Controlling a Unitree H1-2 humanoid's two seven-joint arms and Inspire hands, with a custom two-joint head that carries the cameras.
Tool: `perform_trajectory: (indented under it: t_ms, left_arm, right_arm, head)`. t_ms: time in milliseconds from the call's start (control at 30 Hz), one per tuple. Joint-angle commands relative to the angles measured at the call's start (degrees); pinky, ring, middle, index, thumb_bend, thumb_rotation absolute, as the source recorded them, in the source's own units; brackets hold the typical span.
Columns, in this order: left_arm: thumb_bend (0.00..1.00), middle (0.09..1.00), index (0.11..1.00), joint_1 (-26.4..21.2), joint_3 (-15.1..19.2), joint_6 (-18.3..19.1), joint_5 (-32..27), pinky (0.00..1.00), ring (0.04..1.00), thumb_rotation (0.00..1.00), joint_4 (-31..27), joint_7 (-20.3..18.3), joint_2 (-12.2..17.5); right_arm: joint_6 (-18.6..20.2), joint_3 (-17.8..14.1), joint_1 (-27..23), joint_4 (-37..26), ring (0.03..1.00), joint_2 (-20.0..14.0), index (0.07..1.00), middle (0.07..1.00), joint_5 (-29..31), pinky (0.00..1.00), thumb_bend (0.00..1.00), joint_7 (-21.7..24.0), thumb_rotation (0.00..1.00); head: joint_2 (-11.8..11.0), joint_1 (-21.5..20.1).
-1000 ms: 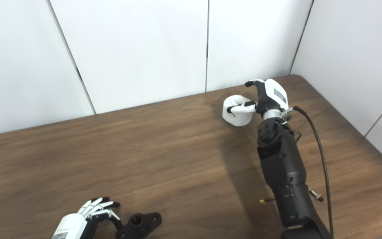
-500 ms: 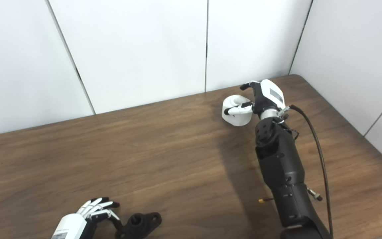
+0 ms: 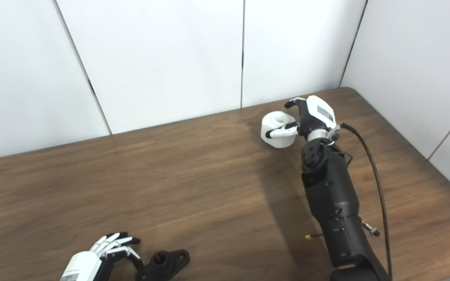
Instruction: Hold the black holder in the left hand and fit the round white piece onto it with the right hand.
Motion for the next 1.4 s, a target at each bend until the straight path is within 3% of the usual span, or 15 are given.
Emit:
perform_trajectory:
  t_ms: [0,367,733,1367]
  left_arm:
    - [0.52,0.785,0.484,2.9,0.2,3.3,1.7,0.90,0.886,0.04,3.1,-4.5,2.5]
    - [0.52,0.779,0.483,3.1,-0.5,3.5,2.8,0.89,0.880,0.04,2.5,-5.2,2.4]
    - [0.52,0.774,0.483,3.4,-0.5,2.5,2.4,0.87,0.867,0.04,2.6,-3.7,2.1]
    - [0.52,0.777,0.484,3.3,-0.1,3.2,1.9,0.87,0.868,0.04,1.3,-5.4,2.3]
  right_arm:
    - [-0.1,-0.4,-2.0,-1.3,0.956,-0.8,0.758,0.877,-0.5,0.96,0.79,-0.8,0.28]
    - [-0.1,2.3,-1.3,-2.5,0.986,-3.1,0.776,0.894,1.7,0.94,0.77,-0.6,0.27]
    - [-0.1,2.2,-1.5,-1.7,0.993,-3.0,0.751,0.932,2.7,0.87,0.78,-0.8,0.27]
    - [-0.1,2.0,-1.8,-0.3,1.000,-3.4,0.754,0.936,2.5,0.88,0.79,-1.4,0.28]
  head:
    - [0.1,0.0]
    - [0.3,0.0]
    - [0.4,0.0]
    - [1.2,0.2]
